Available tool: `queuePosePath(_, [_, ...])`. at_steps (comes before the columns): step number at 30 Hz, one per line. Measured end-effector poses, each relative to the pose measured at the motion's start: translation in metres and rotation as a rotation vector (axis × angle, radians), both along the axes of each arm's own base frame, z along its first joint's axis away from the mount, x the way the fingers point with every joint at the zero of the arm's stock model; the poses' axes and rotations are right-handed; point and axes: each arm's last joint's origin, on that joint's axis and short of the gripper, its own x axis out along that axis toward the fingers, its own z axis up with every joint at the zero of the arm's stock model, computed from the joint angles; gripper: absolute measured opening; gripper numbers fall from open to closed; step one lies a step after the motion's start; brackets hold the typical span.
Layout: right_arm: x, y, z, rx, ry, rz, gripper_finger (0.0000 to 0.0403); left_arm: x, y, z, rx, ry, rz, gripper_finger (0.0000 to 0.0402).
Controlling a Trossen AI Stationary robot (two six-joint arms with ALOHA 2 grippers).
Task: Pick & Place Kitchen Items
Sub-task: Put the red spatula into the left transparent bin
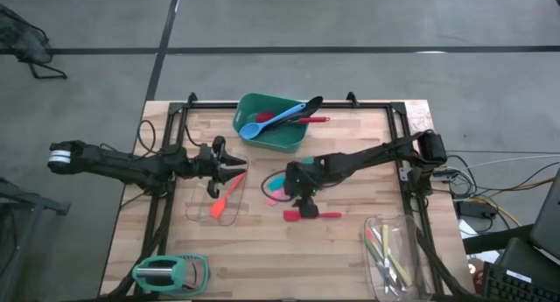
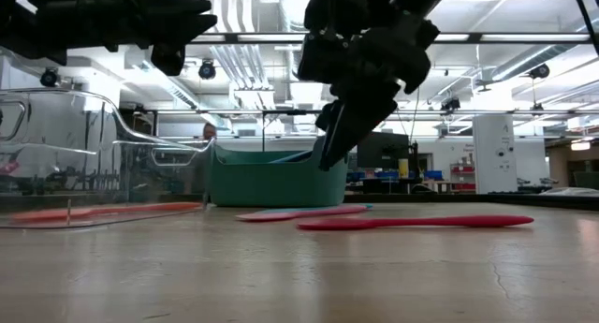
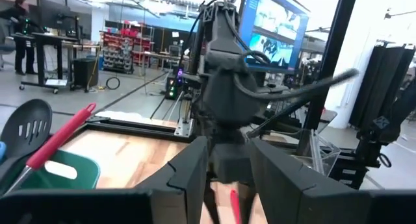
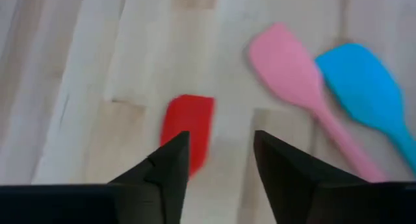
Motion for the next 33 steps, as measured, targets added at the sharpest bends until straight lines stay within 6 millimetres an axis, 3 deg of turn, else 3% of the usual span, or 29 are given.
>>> queuePosePath(8, [0.005,0.025,-0.008,0.000,-0.023,0.002,0.0230,0.000,0.000,-0.001,0.029,0.010,0.005,0.0124])
queuePosePath(20, [0.008,0.044,-0.038,-0.067,0.048,-0.071,0.0282,0.000,0.000,-0.002,0.006,0.020,-0.002,0.0124])
queuePosePath(27, [0.012,0.045,-0.057,-0.083,0.086,-0.068,0.0288,0.000,0.000,-0.003,0.001,0.024,-0.004,0.0124])
queuePosePath(33, [0.013,0.045,-0.067,-0.116,0.098,-0.062,0.0245,0.000,0.000,-0.004,0.001,0.035,-0.004,0.0124])
